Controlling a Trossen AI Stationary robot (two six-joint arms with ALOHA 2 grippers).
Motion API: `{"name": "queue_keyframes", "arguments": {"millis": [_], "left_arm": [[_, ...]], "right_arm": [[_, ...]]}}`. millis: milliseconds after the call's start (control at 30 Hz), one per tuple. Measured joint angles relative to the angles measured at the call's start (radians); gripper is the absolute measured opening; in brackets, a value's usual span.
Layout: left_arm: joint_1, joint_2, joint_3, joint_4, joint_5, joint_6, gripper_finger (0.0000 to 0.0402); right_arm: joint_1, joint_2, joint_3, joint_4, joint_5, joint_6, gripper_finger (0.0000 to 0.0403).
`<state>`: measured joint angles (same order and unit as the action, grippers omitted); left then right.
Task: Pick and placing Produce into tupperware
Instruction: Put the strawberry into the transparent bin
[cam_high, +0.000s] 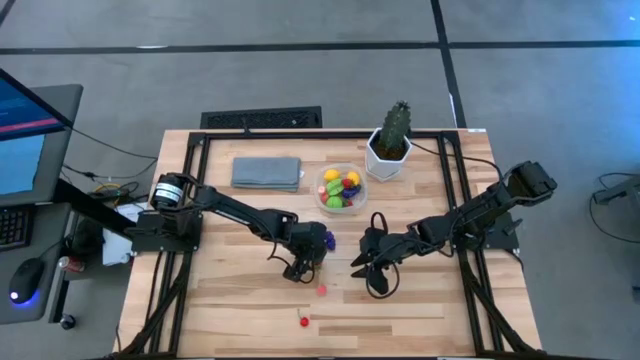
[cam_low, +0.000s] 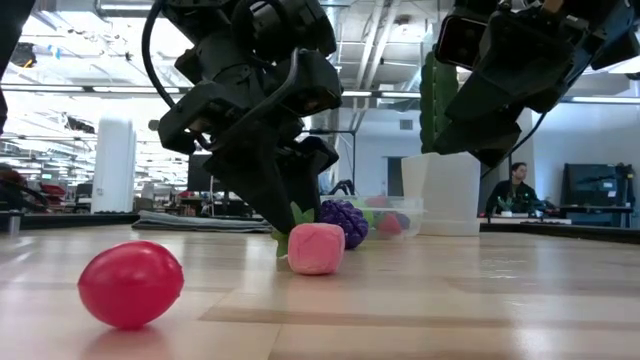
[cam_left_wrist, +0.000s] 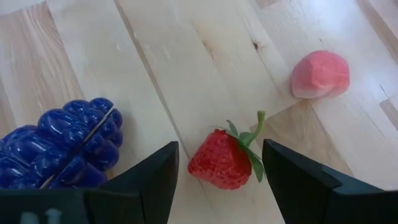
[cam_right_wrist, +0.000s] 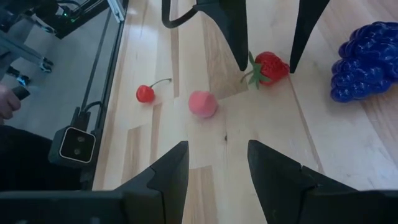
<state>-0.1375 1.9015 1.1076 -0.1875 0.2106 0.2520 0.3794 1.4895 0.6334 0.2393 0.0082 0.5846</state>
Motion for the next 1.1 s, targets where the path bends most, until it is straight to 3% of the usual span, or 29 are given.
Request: {"name": "queue_keyframes", "arguments": {"millis": [233, 933, 1100], "left_arm": [[0.0, 0.0, 0.0, 0.0, -0.001, 0.015, 0.0202], [-0.01, 0.06, 0.007, 0.04, 0.035, -0.008, 0.02], [-0.01, 0.06, 0.007, 0.034, 0.018, -0.009, 0.0175]], "right_arm": [[0.0, 0.0, 0.0, 0.0, 0.0, 0.0, 0.0187], [0.006, 0.0, 0.0, -0.022, 0.002, 0.021, 0.0187], [0.006, 0.0, 0.0, -0.022, 0.004, 0.021, 0.0187]]}}
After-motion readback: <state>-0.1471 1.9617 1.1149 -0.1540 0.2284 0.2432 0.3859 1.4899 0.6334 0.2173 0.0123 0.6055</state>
